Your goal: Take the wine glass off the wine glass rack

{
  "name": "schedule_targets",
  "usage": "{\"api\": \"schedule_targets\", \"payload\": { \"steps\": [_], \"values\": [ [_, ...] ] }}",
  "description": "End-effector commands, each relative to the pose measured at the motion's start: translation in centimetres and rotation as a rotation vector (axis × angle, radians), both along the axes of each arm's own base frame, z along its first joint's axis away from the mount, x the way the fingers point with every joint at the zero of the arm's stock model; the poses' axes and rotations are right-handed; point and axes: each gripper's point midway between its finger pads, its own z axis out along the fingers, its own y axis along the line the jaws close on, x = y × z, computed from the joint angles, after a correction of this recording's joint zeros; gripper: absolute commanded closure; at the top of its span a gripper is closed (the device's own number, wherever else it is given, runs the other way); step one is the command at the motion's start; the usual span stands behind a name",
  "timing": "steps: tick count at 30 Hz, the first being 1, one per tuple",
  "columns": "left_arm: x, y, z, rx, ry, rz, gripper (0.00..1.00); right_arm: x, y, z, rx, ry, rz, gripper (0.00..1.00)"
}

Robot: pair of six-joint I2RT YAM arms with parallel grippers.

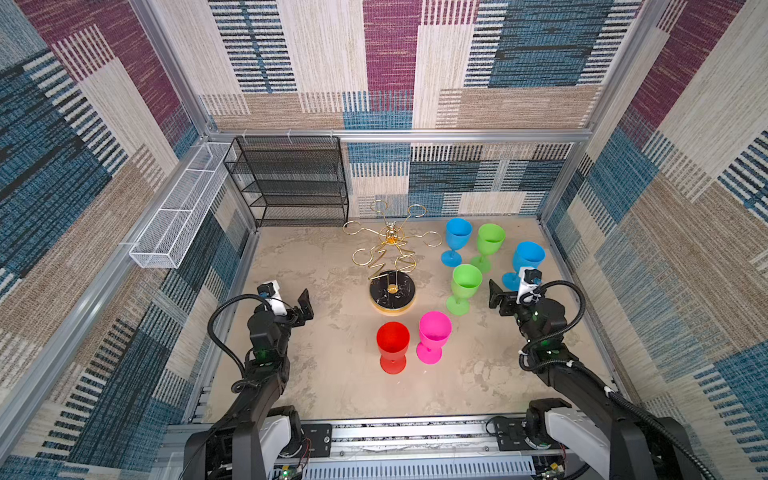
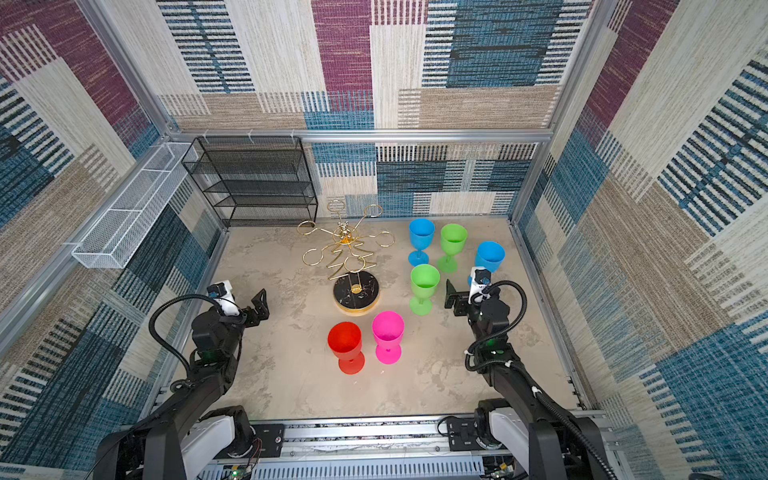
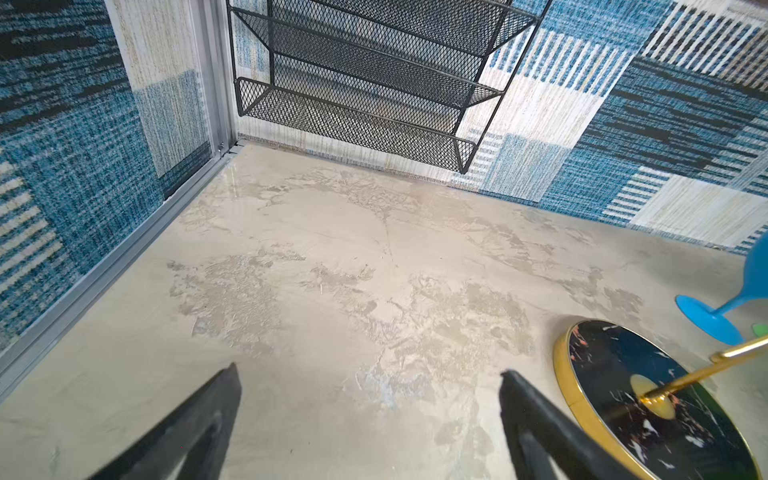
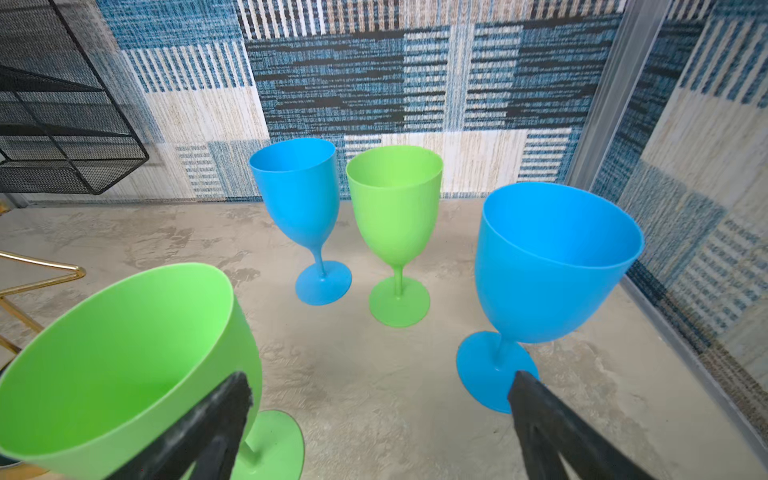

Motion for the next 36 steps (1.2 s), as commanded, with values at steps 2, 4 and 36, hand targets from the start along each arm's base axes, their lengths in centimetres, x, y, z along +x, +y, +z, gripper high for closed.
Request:
{"api": "schedule_targets", "payload": {
  "steps": [2,4,36],
  "values": [
    [0.7,0.4,1.0,0.05,-0.057,0.01,0.01,-0.5,-0.5,3.5,-0.04,-0.208,-0.024,0.01],
    [0.9,0.6,0.5,0.044,-0.055,0.018,0.01,-0.8,-0.6,3.0,-0.045,-0.218,-0.026,0.01],
    [4.6,0.3,-5.0,0.069,0.049,-0.031,0.0,0.1,-1.0,-1.0,-0.039,-0.208,0.004,0.01]
  ]
}}
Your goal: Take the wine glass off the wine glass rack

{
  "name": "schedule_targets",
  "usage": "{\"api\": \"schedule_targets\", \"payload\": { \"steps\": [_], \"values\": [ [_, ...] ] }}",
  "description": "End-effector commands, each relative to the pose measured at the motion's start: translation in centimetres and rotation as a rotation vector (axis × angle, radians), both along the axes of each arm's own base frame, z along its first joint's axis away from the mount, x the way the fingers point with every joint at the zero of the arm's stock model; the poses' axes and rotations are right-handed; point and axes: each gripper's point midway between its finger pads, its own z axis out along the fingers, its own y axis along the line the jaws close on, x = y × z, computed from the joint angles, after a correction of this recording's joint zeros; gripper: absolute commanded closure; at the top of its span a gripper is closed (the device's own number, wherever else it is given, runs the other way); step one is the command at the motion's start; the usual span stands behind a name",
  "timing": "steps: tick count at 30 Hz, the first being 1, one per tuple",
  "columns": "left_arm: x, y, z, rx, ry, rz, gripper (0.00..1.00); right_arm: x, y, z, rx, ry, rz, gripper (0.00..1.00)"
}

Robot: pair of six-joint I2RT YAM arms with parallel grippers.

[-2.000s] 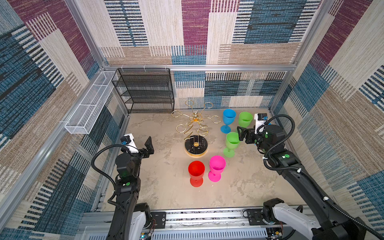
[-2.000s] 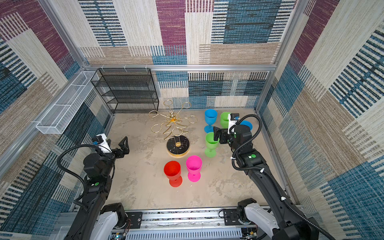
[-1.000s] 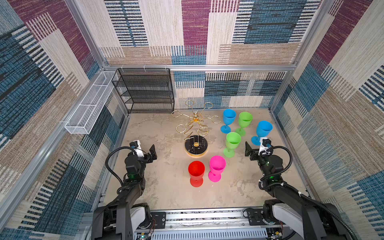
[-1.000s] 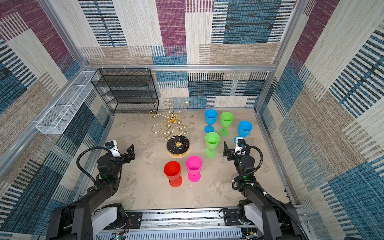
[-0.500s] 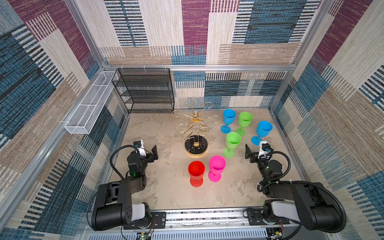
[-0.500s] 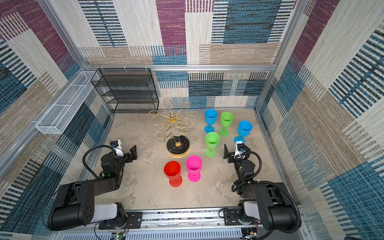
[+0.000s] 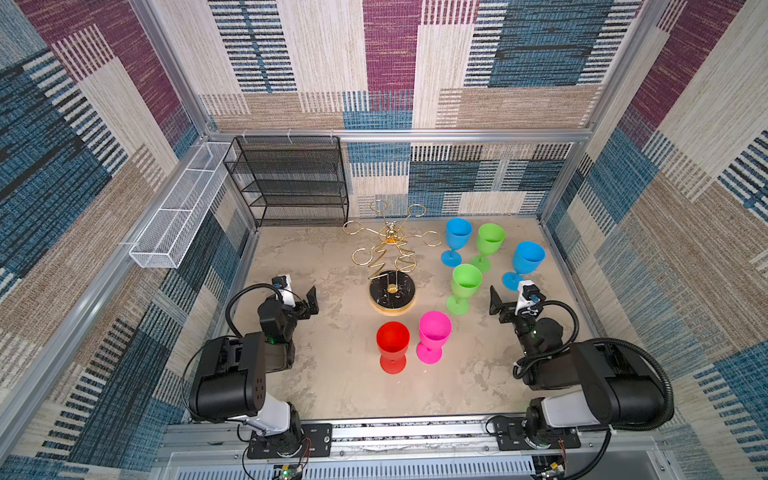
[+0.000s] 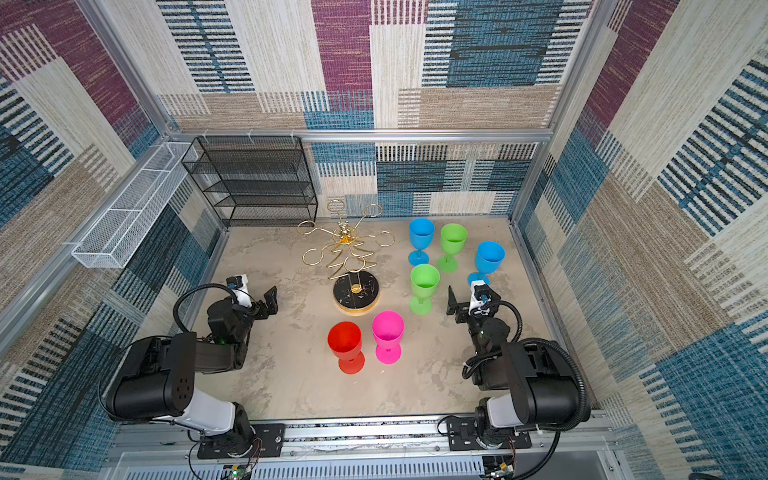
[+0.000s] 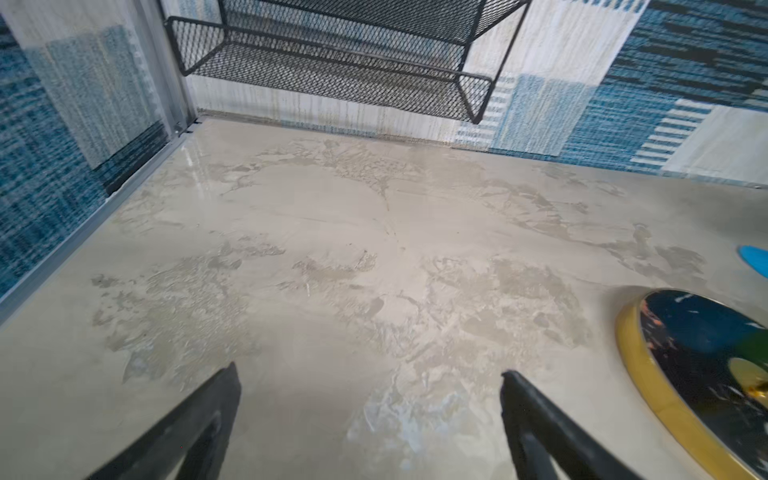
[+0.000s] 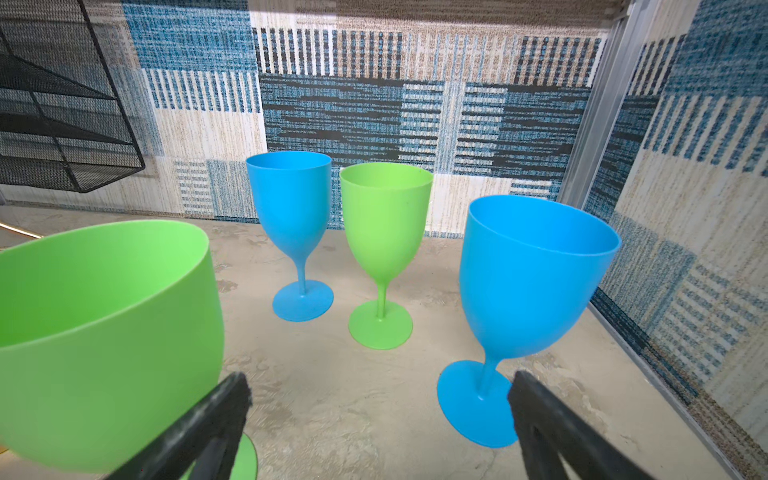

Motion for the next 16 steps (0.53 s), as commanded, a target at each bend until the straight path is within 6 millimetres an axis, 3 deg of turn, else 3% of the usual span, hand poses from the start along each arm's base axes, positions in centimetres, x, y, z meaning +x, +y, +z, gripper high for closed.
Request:
{"api": "schedule_targets", "payload": {
  "steps": [1,9,16],
  "values": [
    [-0.06,0.63,0.33,0.001,-0.022,0.041,0.0,-0.14,-0.12,1.34,0.023,-0.053,-0.003,0.01],
    [-0.57,-0.03,0.57,0.009,-0.051,0.005,0.0,-0.17,-0.39,1.38,0.03,-0.056,-0.017,0.01],
    [0.42,0.15,0.18,0.002,-0.002,0.007,0.0,-0.1,-0.2,1.25,0.025,-0.053,-0.007,0.01]
  ]
}}
